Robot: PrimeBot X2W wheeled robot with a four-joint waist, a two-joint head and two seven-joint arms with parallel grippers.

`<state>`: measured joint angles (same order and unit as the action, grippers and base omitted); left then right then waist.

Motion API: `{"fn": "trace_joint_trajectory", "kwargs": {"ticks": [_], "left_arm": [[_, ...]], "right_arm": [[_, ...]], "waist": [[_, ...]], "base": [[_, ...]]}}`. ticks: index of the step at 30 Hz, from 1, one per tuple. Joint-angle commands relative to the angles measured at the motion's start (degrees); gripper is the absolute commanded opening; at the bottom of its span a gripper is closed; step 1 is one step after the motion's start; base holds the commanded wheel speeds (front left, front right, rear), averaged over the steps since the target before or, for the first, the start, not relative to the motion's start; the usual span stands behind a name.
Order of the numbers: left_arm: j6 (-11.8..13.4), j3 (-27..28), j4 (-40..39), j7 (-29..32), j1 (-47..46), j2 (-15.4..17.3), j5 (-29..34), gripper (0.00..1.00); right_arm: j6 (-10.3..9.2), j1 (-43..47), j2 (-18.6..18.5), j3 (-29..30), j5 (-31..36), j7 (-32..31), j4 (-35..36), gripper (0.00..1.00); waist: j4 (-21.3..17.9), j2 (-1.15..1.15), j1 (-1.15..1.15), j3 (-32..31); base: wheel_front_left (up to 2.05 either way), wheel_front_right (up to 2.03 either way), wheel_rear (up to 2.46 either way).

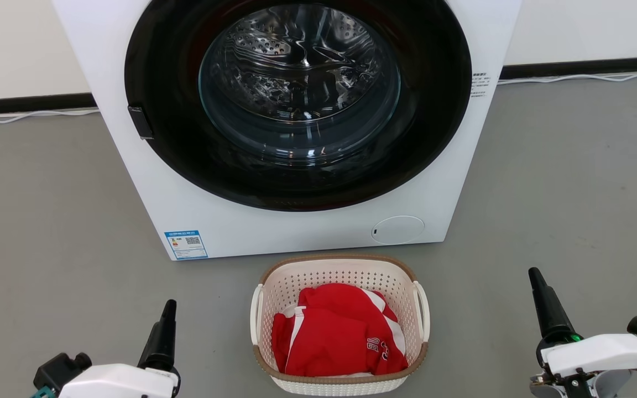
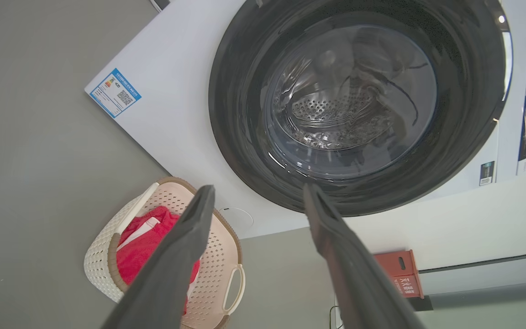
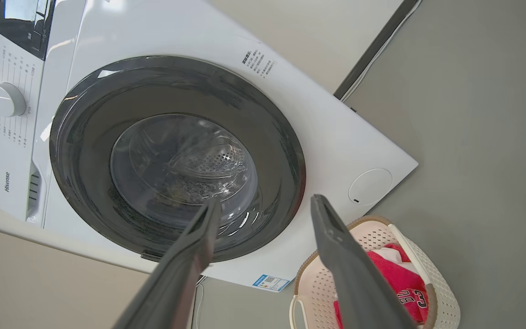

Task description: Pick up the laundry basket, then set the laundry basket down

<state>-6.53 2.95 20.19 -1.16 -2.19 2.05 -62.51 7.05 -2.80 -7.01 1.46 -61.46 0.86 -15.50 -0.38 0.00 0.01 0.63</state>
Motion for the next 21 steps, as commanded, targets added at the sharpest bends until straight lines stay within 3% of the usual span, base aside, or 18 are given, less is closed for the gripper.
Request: {"fn": "trace_joint_trajectory", "kwargs": {"ticks": [1, 21], "left_arm": [[0.32, 0.45, -1.31, -0.38, -3.29, 0.54, 0.87, 1.0], [1.31, -0.1, -0.96, -3.76, -3.69, 1.42, 17.96, 1.0]], "right_arm": [[0.17, -3.25, -1.12, -0.42, 0.89, 0.71, 1.57, 1.0], [0.24, -4.52, -3.18, -3.15, 13.91, 4.08, -1.16, 1.0]], "waist": [[0.0, 0.0, -0.01, 0.0], [-0.12, 0.0, -0.01, -0.08]], "base": [[0.0, 0.0, 0.0], [0.0, 0.0, 0.0]]}}
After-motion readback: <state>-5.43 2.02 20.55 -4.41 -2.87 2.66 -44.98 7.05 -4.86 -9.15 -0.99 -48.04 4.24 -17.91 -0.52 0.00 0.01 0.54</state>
